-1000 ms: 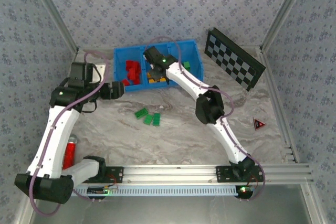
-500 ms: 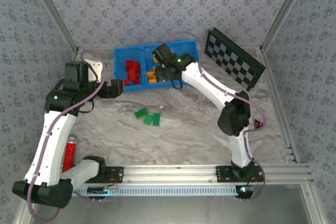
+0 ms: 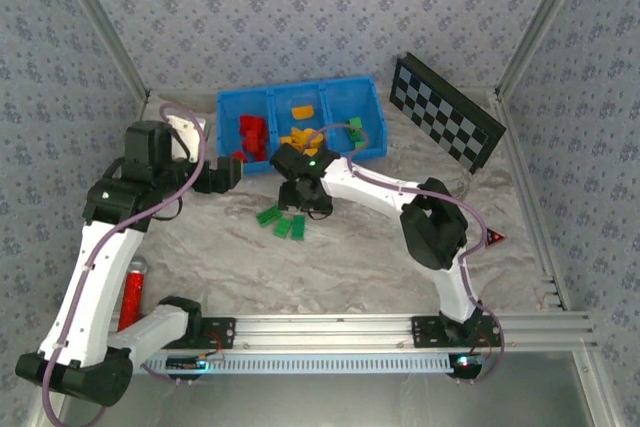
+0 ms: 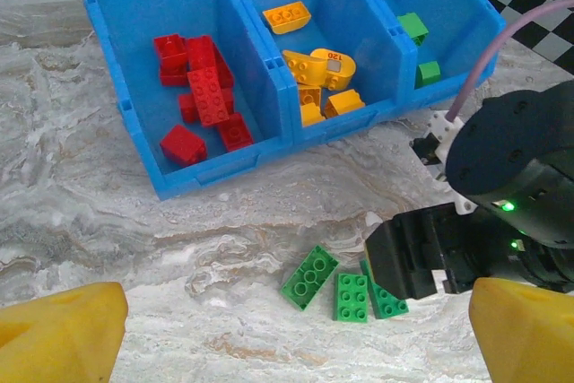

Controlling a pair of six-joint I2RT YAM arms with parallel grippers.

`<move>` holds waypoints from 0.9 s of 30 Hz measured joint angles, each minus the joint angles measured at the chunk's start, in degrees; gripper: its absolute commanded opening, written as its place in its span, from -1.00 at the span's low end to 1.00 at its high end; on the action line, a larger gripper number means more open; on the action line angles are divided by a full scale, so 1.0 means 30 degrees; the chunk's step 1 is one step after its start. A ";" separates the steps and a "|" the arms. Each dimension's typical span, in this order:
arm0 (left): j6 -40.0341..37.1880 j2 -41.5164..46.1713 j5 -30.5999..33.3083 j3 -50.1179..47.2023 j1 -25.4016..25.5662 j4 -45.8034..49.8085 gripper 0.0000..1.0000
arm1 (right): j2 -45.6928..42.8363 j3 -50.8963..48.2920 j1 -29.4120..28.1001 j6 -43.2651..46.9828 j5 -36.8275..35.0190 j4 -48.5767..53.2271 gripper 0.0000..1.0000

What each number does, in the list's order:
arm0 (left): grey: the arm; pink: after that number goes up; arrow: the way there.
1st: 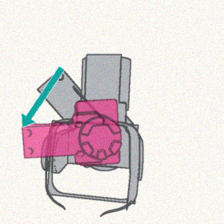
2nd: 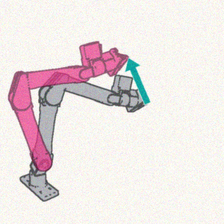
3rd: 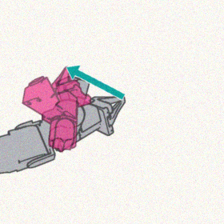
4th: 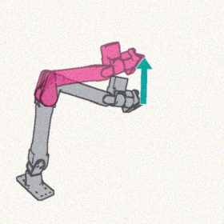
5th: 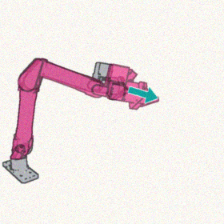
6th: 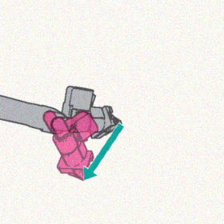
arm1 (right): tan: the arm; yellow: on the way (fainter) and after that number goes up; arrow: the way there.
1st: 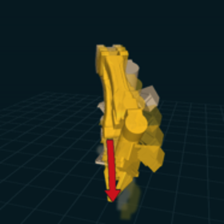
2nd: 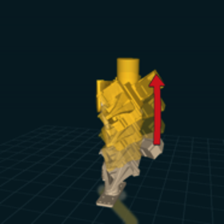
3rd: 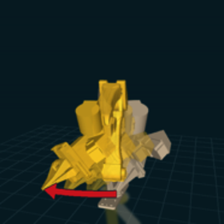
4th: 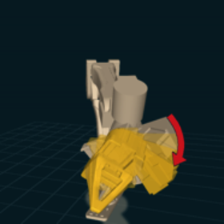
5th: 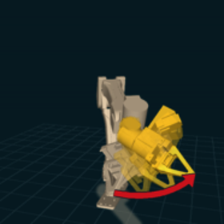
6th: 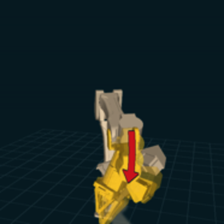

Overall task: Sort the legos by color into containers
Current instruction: Pick up the lego from the center of the table.

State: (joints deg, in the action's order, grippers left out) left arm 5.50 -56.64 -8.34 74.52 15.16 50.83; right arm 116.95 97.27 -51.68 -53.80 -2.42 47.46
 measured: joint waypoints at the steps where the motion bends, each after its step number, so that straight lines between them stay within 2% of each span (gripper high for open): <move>1: -0.0029 0.0095 0.0007 -0.0007 0.0015 0.0000 0.96 | 0.0102 0.0000 0.0000 -0.0168 0.0087 -0.0117 0.52; 13: -0.0211 0.1158 0.0364 -0.0678 0.0321 -0.0007 0.98 | 0.1661 -0.0714 0.0000 -0.1005 0.0831 -0.0670 0.36; 27: -0.0488 0.1610 0.0801 -0.0984 0.0634 -0.0015 0.98 | 0.2222 -0.0379 -0.0015 -0.1151 0.1559 -0.1107 -0.08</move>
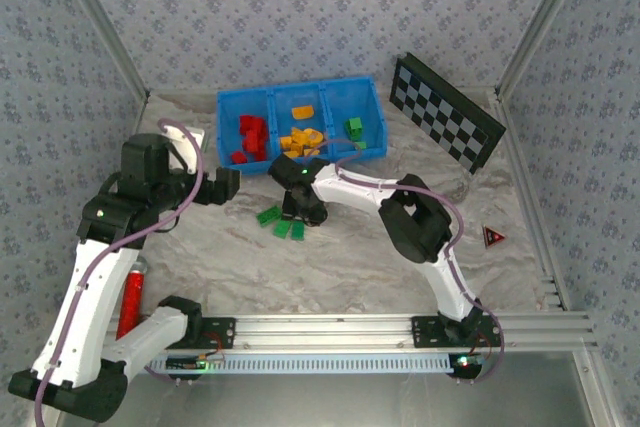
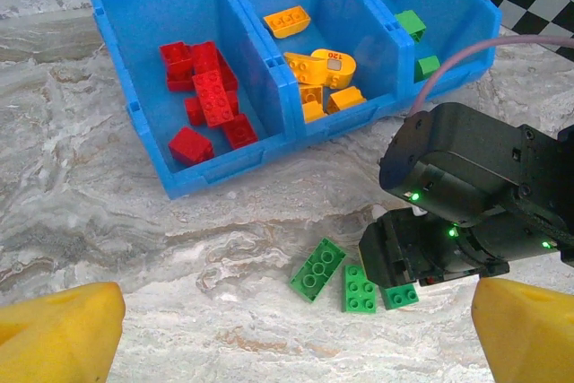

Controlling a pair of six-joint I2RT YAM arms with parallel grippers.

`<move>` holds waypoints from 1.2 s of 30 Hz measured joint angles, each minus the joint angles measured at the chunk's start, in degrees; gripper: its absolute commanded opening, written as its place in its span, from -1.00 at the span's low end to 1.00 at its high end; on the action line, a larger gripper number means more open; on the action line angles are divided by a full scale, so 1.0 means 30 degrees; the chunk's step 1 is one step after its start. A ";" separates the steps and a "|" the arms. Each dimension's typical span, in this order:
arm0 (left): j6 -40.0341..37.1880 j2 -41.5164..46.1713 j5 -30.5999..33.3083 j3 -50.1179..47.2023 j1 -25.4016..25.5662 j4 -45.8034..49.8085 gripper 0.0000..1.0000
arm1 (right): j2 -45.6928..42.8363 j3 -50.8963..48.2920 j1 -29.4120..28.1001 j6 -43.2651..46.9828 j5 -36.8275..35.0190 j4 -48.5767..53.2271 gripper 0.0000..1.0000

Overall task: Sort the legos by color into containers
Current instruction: Pick up the lego from the center of the table.

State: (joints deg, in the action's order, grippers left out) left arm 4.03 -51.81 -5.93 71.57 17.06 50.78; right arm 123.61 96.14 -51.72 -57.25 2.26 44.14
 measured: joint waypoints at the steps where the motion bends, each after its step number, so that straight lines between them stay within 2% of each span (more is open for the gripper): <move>1: -0.0007 0.0029 0.0015 -0.0029 0.0000 -0.0007 0.98 | 0.0022 0.0044 0.0000 0.0066 0.0044 0.0029 -0.11; 8: -0.0058 0.0029 0.0204 -0.0066 0.0073 0.0000 0.98 | -0.0073 -0.0146 0.0240 0.0379 0.0189 0.0342 -0.13; 12: -0.0066 0.0029 0.0226 -0.0073 0.0073 0.0000 0.98 | 0.0044 -0.0656 0.0488 0.0583 0.0182 0.0670 0.07; 14: -0.0080 0.0029 0.0270 -0.0080 0.0073 0.0000 0.98 | 0.0058 -0.0568 0.0466 0.0707 0.0175 0.0714 0.11; 16: -0.0146 0.0022 0.0277 -0.0073 0.0073 0.0007 0.98 | 0.0095 -0.0488 0.0459 0.0816 0.0182 0.0721 0.04; 21: -0.0197 -0.0007 0.0277 -0.0073 0.0073 0.0007 0.98 | 0.0233 -0.0277 0.0466 0.1319 0.0080 0.1231 -0.32; 23: -0.0197 -0.0036 0.0284 -0.0080 0.0073 0.0007 0.98 | 0.0233 -0.0138 0.0444 0.1756 0.0029 0.1486 -0.41; 27: -0.0211 -0.0255 0.0423 -0.0066 0.0073 0.0015 0.98 | 0.0124 -0.0131 0.0634 0.3264 -0.0714 0.2674 -0.48; 30: -0.0350 -0.0663 0.0532 -0.0036 0.0073 0.0022 0.98 | -0.0335 -0.0211 0.1275 0.5136 -0.2113 0.4299 -0.50; 36: -0.0765 -0.1158 0.1319 -0.0036 0.0073 -0.0087 0.98 | -0.2288 0.1282 0.4167 1.0018 -0.5450 0.6360 -0.49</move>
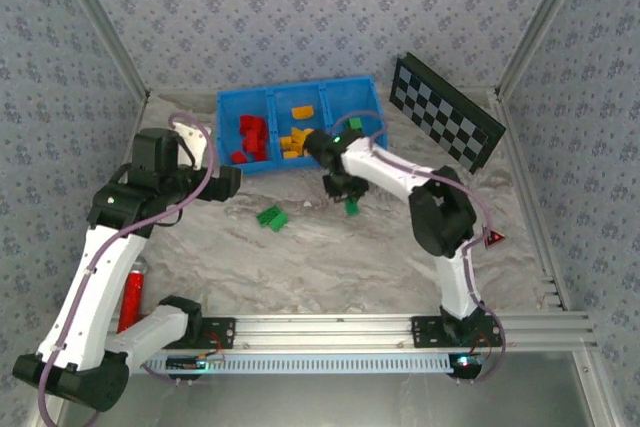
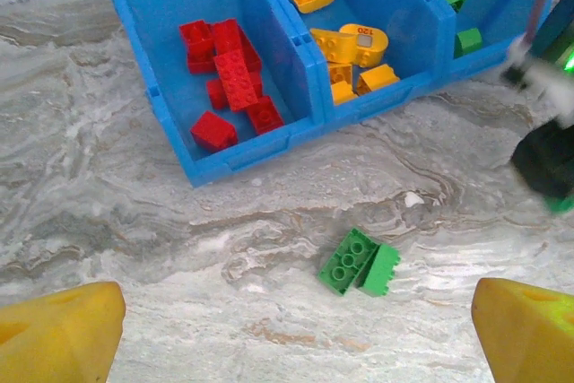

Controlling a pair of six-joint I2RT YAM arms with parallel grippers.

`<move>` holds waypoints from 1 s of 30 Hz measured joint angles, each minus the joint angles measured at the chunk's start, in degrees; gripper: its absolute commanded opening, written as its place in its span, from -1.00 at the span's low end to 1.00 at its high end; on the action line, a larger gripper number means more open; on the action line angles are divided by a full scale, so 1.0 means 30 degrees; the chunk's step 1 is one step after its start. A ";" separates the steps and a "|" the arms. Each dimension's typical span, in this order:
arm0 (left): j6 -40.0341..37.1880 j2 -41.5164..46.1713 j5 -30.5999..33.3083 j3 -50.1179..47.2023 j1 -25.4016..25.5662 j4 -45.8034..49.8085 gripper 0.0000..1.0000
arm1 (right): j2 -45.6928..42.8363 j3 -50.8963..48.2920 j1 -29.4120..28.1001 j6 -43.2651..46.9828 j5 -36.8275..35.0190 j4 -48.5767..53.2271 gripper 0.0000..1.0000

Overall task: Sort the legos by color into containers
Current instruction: Pick up the lego from the center of the table, then place the lego in the container.

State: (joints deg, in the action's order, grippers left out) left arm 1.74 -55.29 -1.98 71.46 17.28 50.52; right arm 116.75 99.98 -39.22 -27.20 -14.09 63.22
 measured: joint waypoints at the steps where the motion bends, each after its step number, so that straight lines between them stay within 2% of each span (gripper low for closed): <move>1: -0.0102 0.0029 0.0168 0.0007 0.0000 -0.0095 0.98 | -0.0146 0.0794 0.0612 0.0852 -0.0576 0.0000 -0.49; 5: -0.0452 -0.0189 0.0903 0.0146 0.0000 -0.0182 0.98 | -0.0015 0.3650 0.2718 0.3665 -0.2229 -0.0721 -0.49; 8: -0.0699 -0.0692 0.1202 0.0430 0.0000 -0.0189 0.98 | 0.1137 0.6280 0.3723 0.5187 -0.2914 -0.1275 -0.49; 12: -0.0947 -0.1384 0.1501 0.0670 0.0000 -0.0204 0.98 | 0.4007 0.9843 0.4299 0.6863 -0.3184 -0.2572 -0.49; 17: -0.1100 -0.2047 0.1625 0.0794 -0.0007 -0.0197 0.98 | 0.7242 1.2553 0.4393 0.7978 -0.3133 -0.3548 -0.49; 22: -0.1166 -0.2623 0.1617 0.0969 0.0000 -0.0204 0.98 | 0.8655 1.3216 0.4605 0.8094 -0.2943 -0.3847 -0.45; 30: -0.1231 -0.2841 0.1610 0.0969 -0.0007 -0.0204 0.98 | 0.8728 1.2502 0.4816 0.7919 -0.2863 -0.4554 -0.15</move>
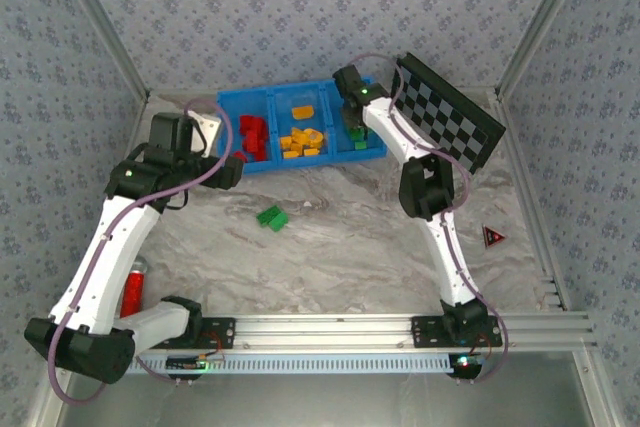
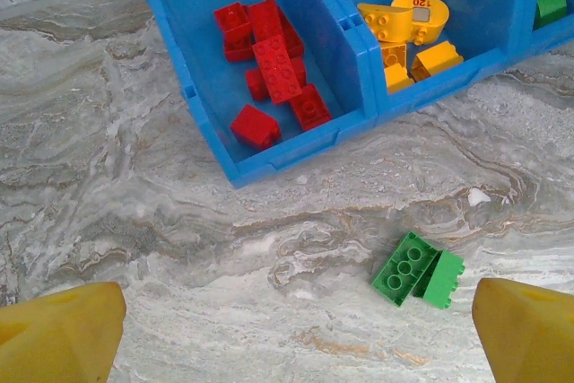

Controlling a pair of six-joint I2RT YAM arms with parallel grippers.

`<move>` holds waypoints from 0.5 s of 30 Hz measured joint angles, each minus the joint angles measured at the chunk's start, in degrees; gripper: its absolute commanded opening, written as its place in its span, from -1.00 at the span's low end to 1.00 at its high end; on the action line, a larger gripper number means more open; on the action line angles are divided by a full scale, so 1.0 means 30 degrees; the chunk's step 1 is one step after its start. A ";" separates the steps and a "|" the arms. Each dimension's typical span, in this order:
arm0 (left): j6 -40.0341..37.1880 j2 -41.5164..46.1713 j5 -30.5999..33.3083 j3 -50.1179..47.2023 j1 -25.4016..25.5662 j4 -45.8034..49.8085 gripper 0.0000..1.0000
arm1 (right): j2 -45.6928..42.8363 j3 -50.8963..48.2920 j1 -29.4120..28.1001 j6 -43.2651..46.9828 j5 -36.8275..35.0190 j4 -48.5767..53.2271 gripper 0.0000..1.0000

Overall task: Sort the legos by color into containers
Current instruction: Place the lego in the container.

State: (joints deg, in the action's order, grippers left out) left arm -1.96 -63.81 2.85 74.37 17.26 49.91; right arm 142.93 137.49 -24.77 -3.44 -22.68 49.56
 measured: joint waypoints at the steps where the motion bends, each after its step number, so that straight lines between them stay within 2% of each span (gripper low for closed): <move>1: 0.0000 0.0000 -0.0007 0.0000 0.0000 0.0000 0.98 | 0.0000 -0.0117 0.0000 -0.0007 0.0000 -0.0007 -0.13; 11: 0.0007 0.0583 -0.0022 0.0000 0.0000 0.0007 0.98 | -0.0044 -0.0248 -0.0277 -0.0066 -0.0022 -0.0029 -0.01; 15: 0.0015 0.1129 -0.0160 0.0000 0.0000 0.0000 0.98 | -0.0925 -0.0641 -0.0605 -0.0051 -0.0029 0.0131 0.06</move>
State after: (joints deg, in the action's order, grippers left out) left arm -1.91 -60.42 2.37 74.37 17.26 49.91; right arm 140.16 135.57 -26.59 -3.60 -22.76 49.95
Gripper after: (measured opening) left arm 0.989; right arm 0.512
